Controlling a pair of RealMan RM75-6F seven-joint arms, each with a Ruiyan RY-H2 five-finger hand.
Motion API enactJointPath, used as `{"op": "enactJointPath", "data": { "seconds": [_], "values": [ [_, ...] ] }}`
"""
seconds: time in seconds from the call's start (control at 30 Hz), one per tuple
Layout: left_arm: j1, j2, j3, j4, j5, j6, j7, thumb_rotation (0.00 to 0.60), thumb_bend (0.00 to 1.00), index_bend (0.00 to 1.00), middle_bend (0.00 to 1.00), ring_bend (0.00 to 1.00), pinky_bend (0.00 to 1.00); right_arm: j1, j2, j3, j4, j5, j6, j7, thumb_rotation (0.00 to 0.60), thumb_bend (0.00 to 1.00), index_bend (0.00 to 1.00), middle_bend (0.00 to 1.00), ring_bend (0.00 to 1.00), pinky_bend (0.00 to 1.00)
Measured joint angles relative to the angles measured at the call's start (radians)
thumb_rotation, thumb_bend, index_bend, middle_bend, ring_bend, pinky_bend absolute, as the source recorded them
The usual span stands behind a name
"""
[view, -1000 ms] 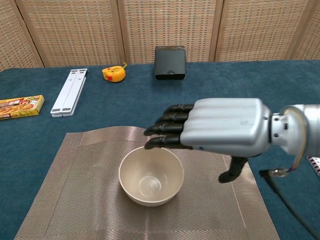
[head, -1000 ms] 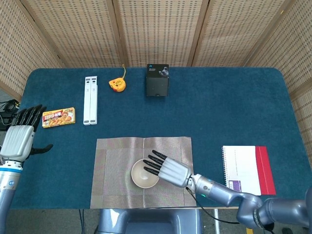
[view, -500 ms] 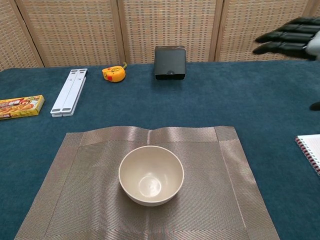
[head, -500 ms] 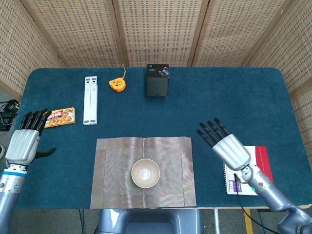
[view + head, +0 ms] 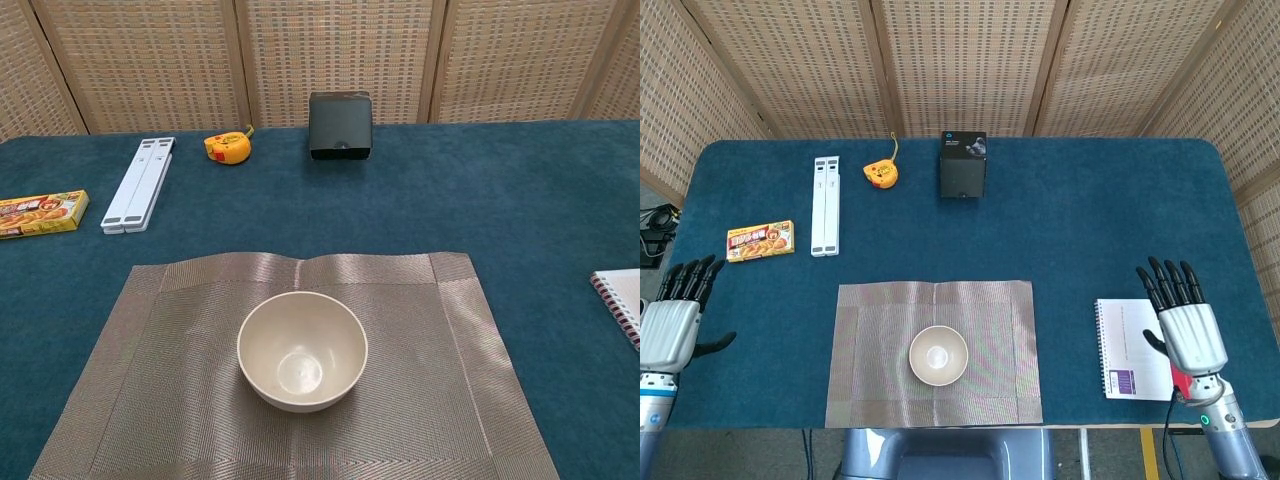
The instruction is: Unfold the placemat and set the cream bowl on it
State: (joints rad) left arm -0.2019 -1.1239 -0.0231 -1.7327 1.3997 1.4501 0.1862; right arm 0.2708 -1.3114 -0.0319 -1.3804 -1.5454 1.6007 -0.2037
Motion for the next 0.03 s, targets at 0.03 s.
{"op": "enactJointPath", "data": {
  "seconds": [0.03],
  "values": [
    [0.003, -0.001, 0.003, 0.002, 0.006, 0.004, -0.002, 0.6, 0.0, 0.0, 0.0, 0.0, 0.0, -0.011, -0.006, -0.003, 0.005, -0.006, 0.01, 0.009, 0.6, 0.0, 0.0, 0.0, 0.0, 0.0]
  ]
}}
